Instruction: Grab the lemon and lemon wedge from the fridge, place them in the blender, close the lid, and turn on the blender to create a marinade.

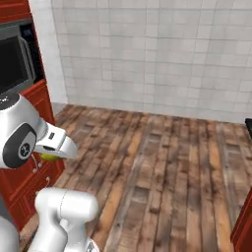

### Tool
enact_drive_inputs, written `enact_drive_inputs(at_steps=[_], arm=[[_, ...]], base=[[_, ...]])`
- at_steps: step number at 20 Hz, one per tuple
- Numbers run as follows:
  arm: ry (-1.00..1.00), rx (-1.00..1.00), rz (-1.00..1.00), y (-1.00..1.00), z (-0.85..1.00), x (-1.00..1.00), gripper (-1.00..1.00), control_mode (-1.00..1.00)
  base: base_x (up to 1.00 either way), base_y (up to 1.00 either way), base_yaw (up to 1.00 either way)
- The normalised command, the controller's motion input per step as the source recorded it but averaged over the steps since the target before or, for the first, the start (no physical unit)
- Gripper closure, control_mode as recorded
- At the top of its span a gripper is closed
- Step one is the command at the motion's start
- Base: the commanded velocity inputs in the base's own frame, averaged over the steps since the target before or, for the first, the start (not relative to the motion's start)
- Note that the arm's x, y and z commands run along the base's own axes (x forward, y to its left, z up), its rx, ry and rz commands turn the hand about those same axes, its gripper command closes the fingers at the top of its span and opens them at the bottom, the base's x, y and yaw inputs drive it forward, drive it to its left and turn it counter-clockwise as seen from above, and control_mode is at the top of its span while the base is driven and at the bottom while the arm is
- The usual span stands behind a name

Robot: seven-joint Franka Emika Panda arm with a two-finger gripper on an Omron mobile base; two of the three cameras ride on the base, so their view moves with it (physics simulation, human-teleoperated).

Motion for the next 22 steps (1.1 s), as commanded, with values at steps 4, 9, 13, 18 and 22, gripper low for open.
enact_drive_inputs(at_steps=[4, 9, 13, 18, 22], arm=[[0.00, 0.00, 0.00, 0.00, 0.00, 0.00, 1.00, 1.00], [0.00, 0.00, 0.00, 0.00, 0.00, 0.00, 1.00, 1.00], [0.00, 0.00, 0.00, 0.00, 0.00, 0.00, 1.00, 1.00], [0.00, 0.00, 0.00, 0.00, 0.00, 0.00, 1.00, 1.00], [0.00, 0.00, 0.00, 0.00, 0.00, 0.00, 1.00, 1.00]], base=[[0.07, -0.51, -0.81], [0.36, -0.84, -0.61], [0.62, -0.60, -0.55], [0.89, -0.18, -0.51], [0.71, 0.14, -0.50]])
